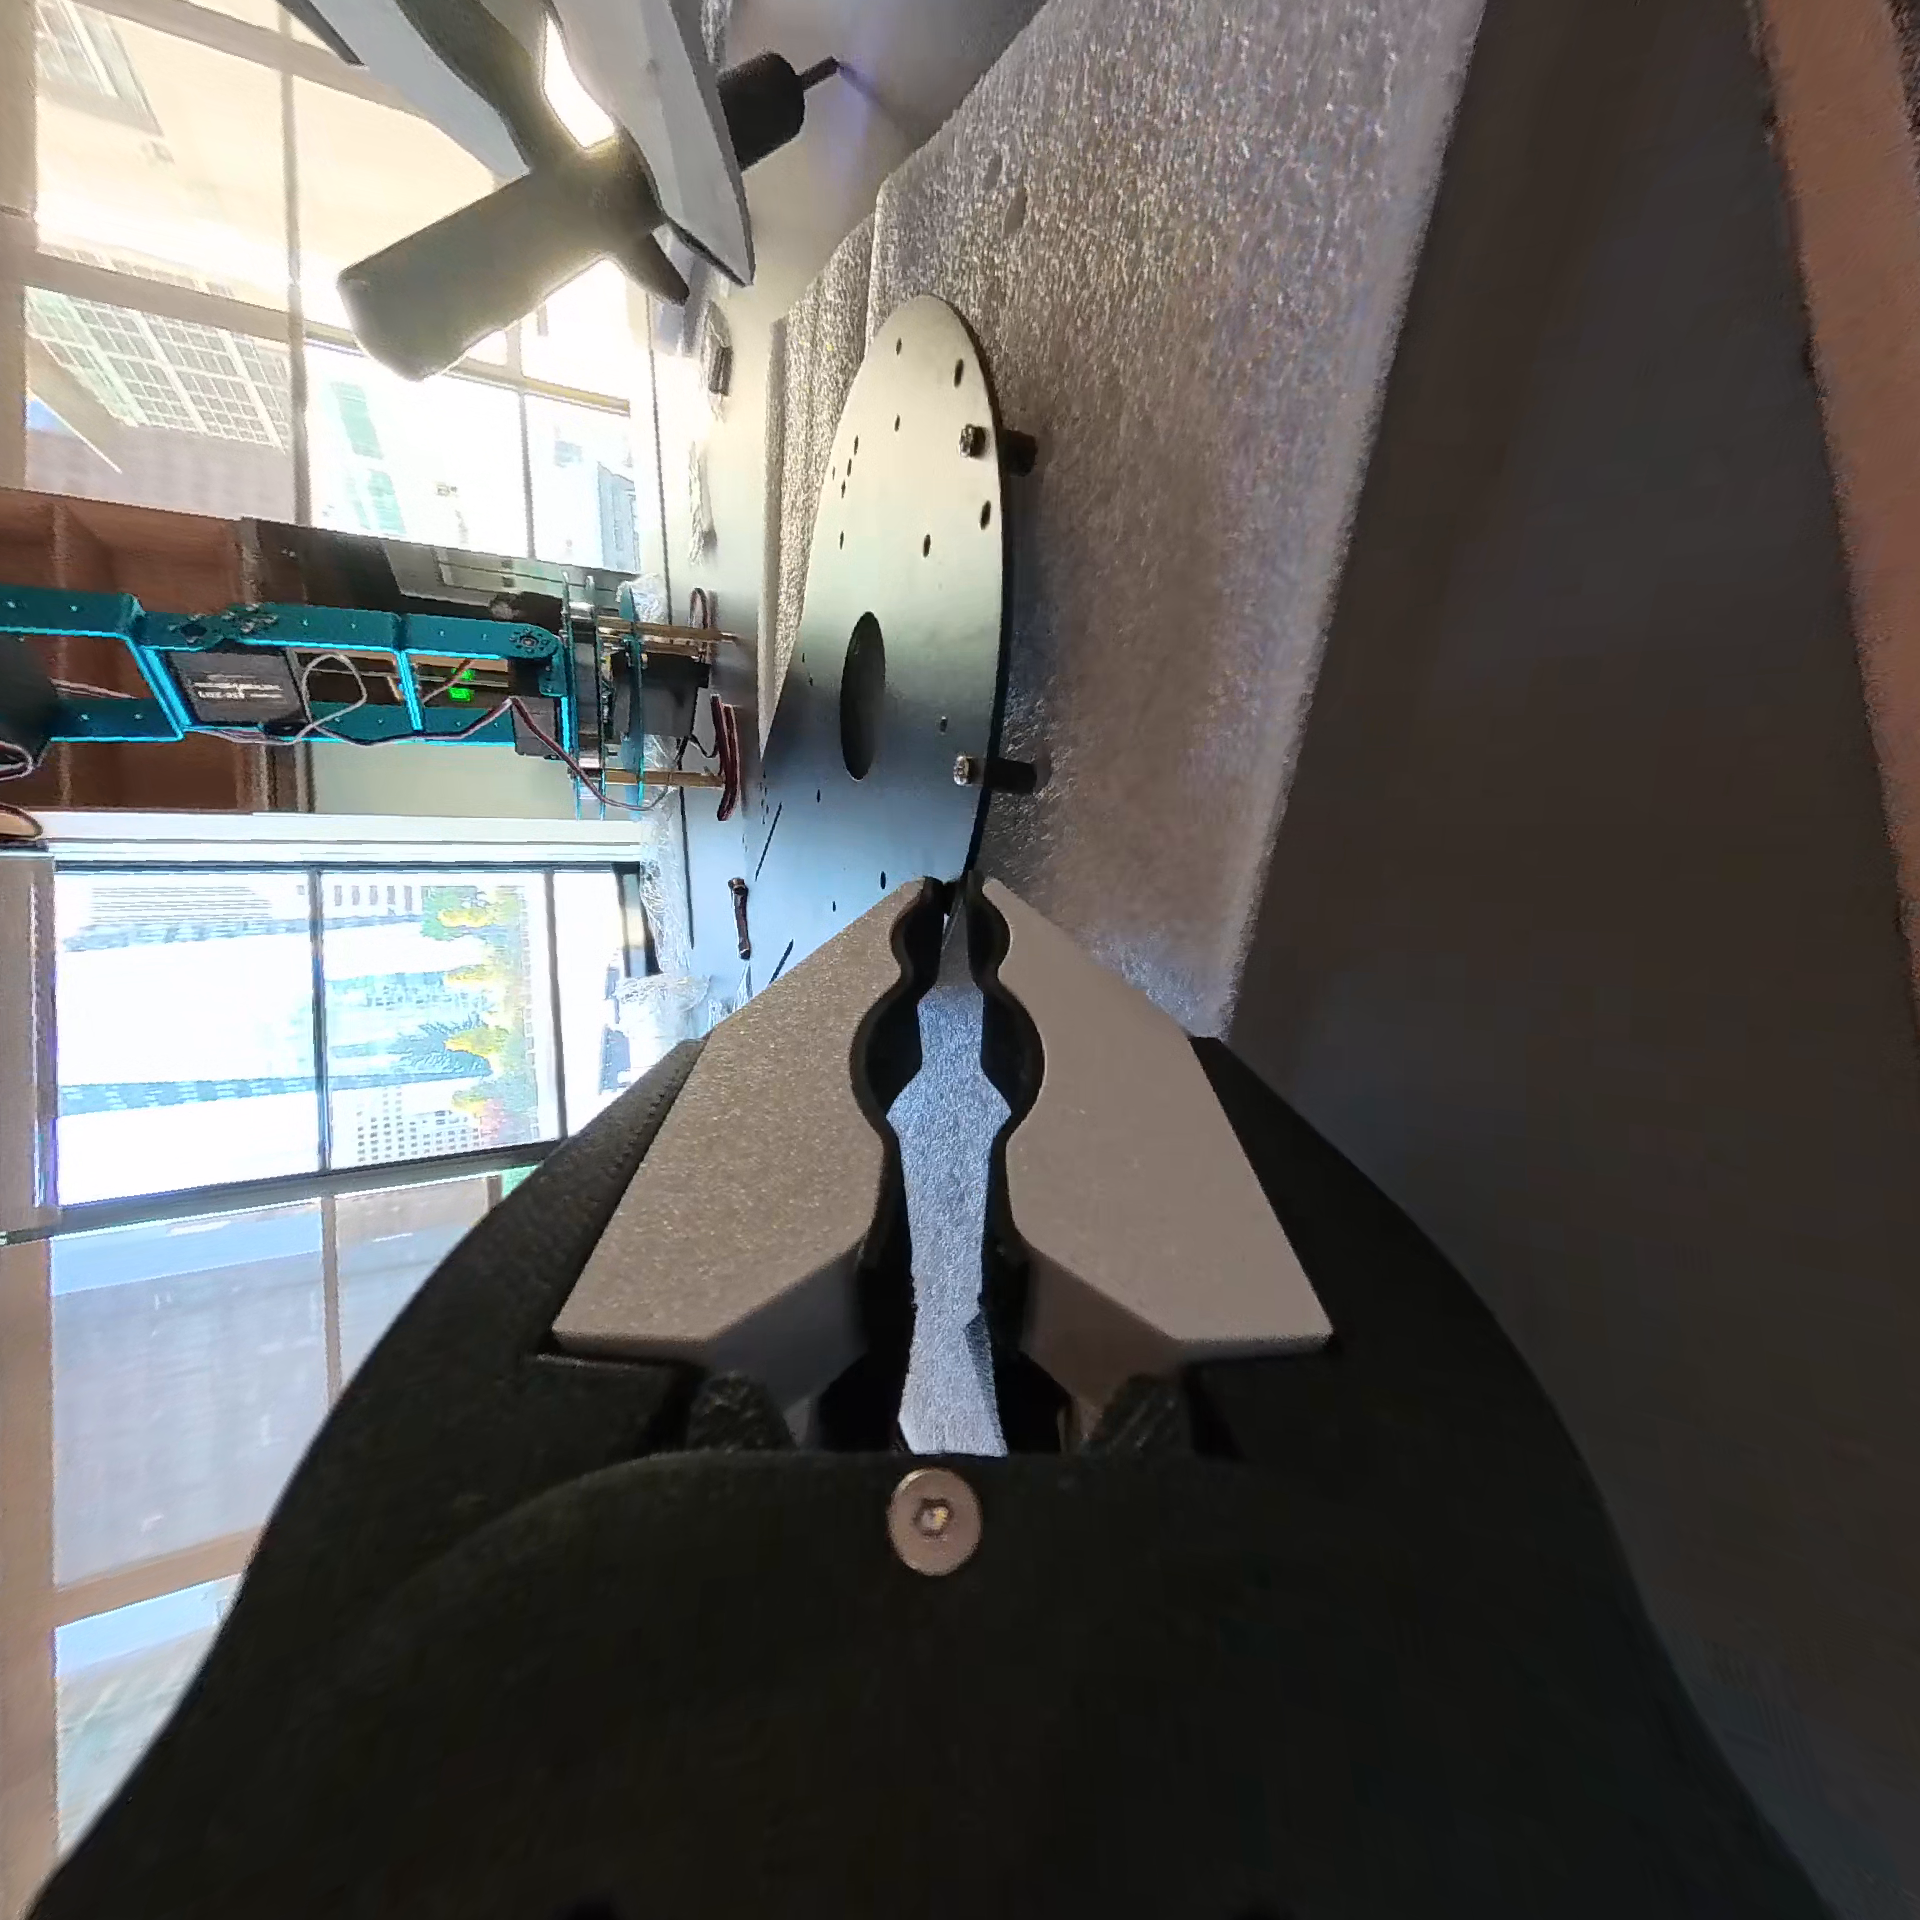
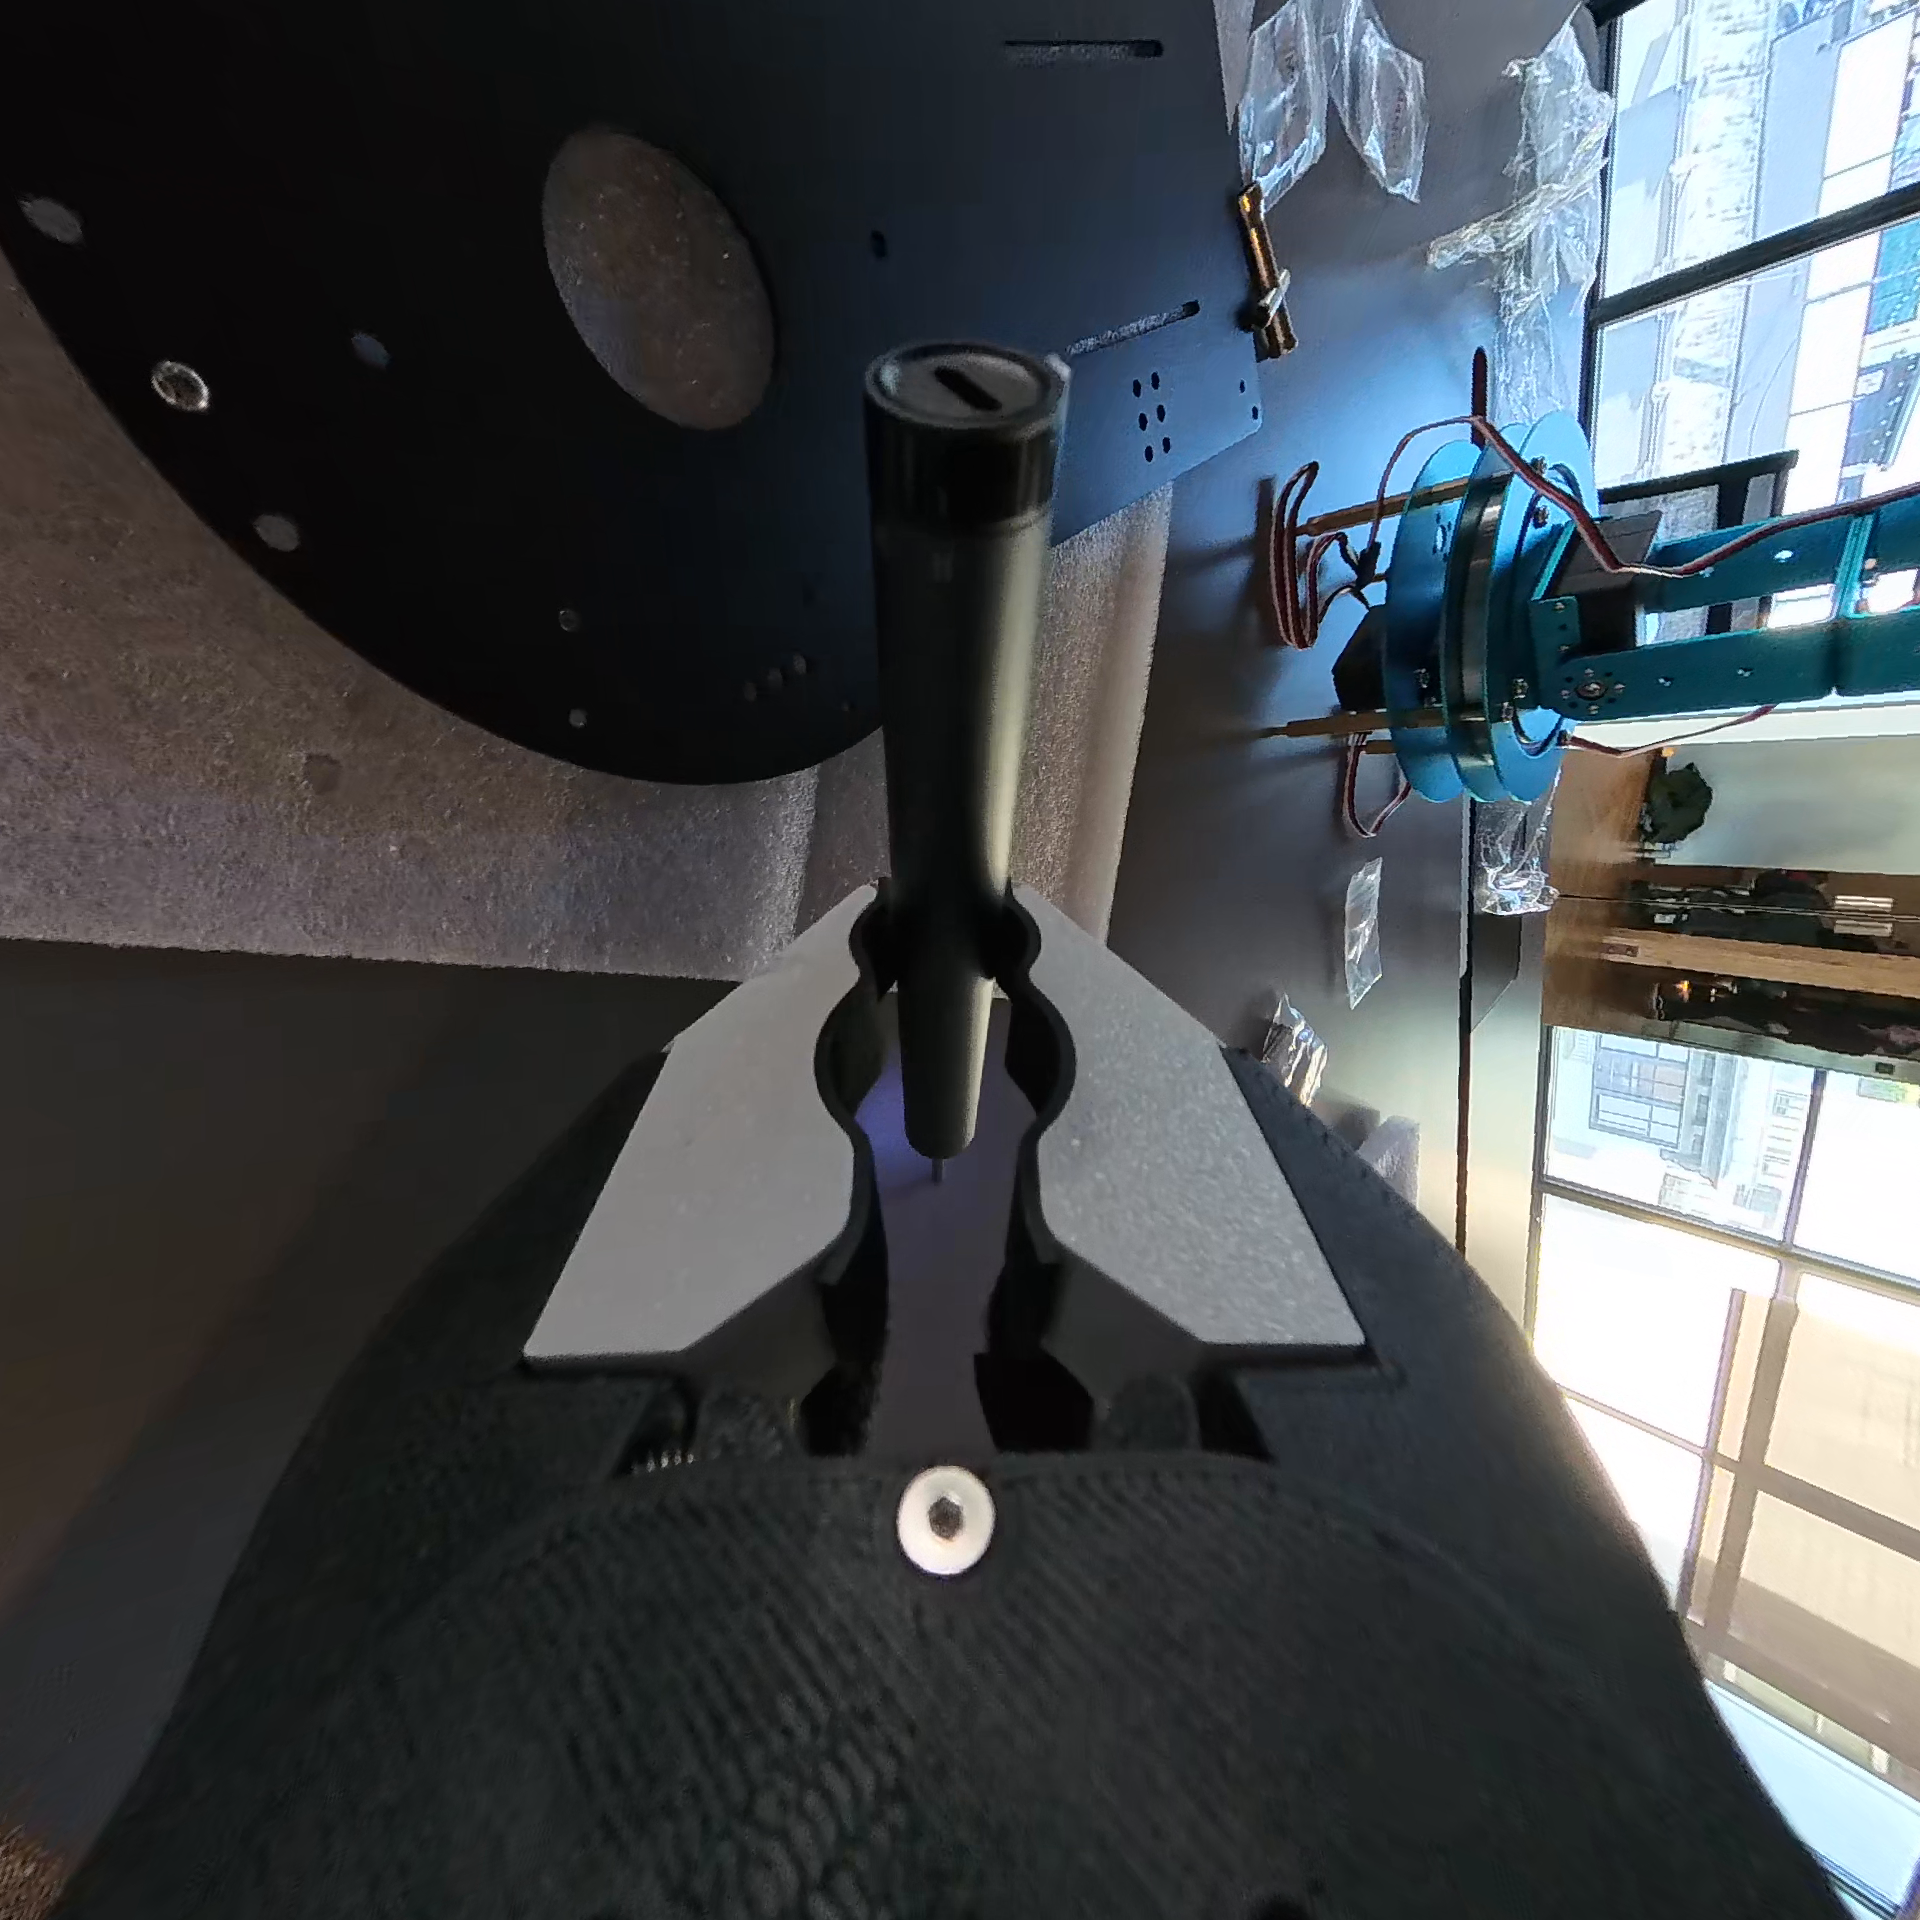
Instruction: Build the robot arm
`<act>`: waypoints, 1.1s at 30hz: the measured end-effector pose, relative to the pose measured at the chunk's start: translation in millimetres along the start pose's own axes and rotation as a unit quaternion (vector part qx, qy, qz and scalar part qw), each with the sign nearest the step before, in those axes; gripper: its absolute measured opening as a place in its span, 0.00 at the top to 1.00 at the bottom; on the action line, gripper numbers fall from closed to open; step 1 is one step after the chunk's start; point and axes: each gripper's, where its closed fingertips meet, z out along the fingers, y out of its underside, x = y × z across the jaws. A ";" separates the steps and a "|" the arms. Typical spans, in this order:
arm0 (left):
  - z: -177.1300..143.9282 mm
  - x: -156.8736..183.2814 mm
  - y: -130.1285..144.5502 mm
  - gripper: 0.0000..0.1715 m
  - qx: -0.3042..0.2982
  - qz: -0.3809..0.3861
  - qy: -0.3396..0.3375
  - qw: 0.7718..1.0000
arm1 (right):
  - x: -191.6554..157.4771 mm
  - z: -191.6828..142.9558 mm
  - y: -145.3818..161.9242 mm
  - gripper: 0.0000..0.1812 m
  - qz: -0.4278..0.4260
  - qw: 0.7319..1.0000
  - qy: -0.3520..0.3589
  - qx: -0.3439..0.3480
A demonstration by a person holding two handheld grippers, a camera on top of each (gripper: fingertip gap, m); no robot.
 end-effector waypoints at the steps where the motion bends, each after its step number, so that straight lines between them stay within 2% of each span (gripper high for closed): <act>1: 0.2 0.5 -0.1 0.99 0.000 0.000 0.000 1.000 | -0.4 0.2 -0.4 0.91 0.000 1.000 -0.001 0.002; 19: -1.2 -11.5 6.3 0.99 0.008 -0.032 -0.024 0.999 | 5.3 4.8 -7.9 0.91 0.002 1.000 0.000 0.013; 29: 2.5 0.3 16.0 0.98 0.014 -0.049 0.013 0.999 | 7.1 8.4 -11.7 0.91 0.014 1.000 -0.013 0.005; 33: 2.1 -0.1 16.2 0.96 0.023 -0.085 0.037 0.995 | 7.2 10.5 -10.6 0.91 0.027 0.999 -0.017 0.000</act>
